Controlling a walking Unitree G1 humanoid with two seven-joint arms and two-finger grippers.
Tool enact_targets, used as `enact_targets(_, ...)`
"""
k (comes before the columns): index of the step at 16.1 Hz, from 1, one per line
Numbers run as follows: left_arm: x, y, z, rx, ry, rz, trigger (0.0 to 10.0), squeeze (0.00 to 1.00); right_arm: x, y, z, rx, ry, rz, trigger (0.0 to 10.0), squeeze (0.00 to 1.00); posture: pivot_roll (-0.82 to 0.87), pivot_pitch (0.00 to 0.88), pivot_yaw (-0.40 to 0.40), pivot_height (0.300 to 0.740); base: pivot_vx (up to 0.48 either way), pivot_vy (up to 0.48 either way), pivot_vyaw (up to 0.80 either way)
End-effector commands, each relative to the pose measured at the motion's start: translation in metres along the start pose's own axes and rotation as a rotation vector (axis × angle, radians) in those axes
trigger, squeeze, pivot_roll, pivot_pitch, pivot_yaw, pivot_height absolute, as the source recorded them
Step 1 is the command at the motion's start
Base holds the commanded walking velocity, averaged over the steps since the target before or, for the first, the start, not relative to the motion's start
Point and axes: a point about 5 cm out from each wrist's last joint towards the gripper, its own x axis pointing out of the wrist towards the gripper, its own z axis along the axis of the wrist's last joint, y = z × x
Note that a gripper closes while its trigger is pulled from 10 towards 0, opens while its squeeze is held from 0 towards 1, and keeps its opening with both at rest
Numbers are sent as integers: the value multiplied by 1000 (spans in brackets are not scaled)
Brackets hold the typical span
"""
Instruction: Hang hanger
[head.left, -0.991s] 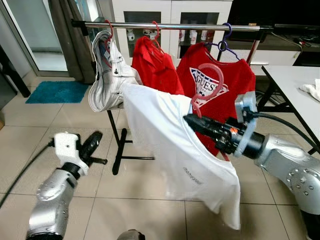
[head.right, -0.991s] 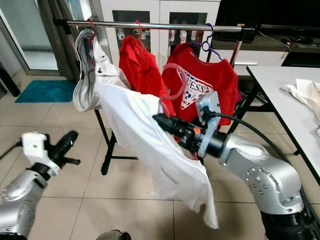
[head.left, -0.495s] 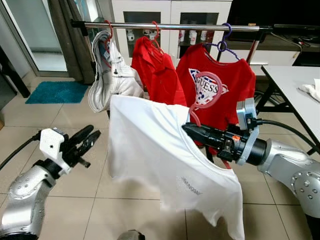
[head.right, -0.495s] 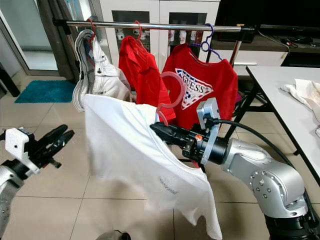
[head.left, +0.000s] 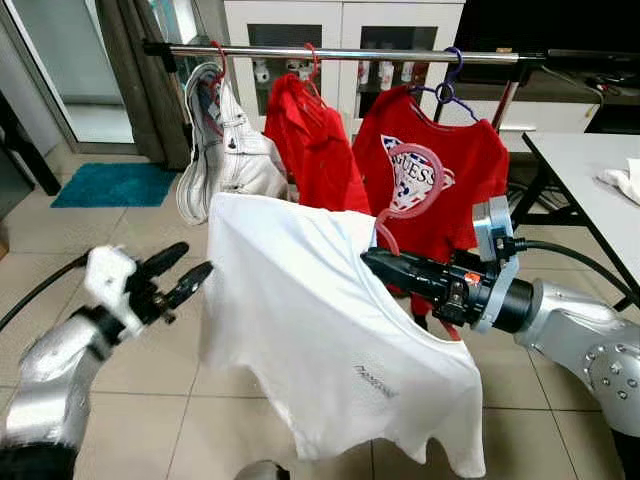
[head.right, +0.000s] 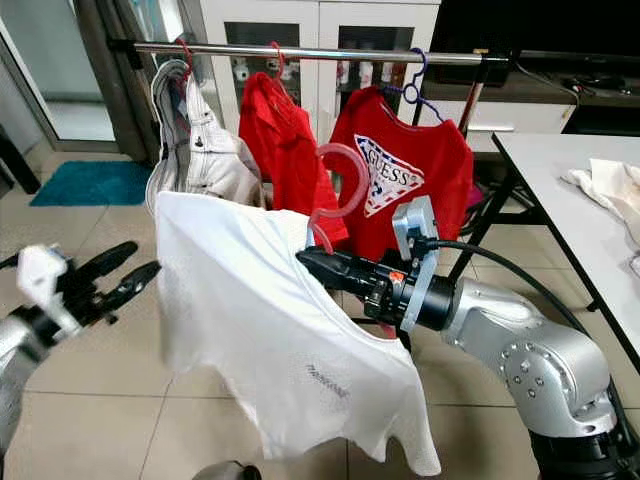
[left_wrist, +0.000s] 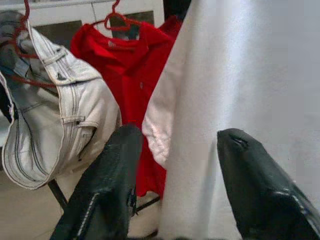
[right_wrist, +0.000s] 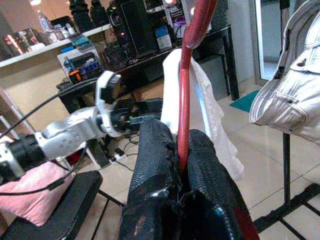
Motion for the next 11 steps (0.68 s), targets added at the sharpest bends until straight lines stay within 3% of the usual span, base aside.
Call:
enact_targets(1, 3, 5, 2, 24, 23, -3, 10000, 0, 0, 6, 9, -32, -31, 32, 10000, 0, -48, 0, 47, 740, 0, 0, 0)
enact_targets(3, 13, 4, 2, -7, 34, -75, 10000, 0, 0, 6, 10, -34, -33, 32, 10000, 0, -54, 0, 53, 740, 0, 0, 0)
enact_targets(4, 16, 3, 1, -12, 34, -94, 0, 0, 1, 6, 11, -35, -35, 32, 10000, 0, -54, 0, 53, 740, 0, 0, 0)
enact_targets(8, 27, 1, 0, -9, 38, -153, 0, 0, 0, 8, 11, -37, -40, 31, 10000, 0, -64, 0, 59, 740, 0, 0, 0)
enact_targets(11, 33, 8, 1, 11, 28, -125, 0, 0, 0, 9, 12, -37, -44, 33, 10000, 0, -66, 0, 63, 740, 0, 0, 0)
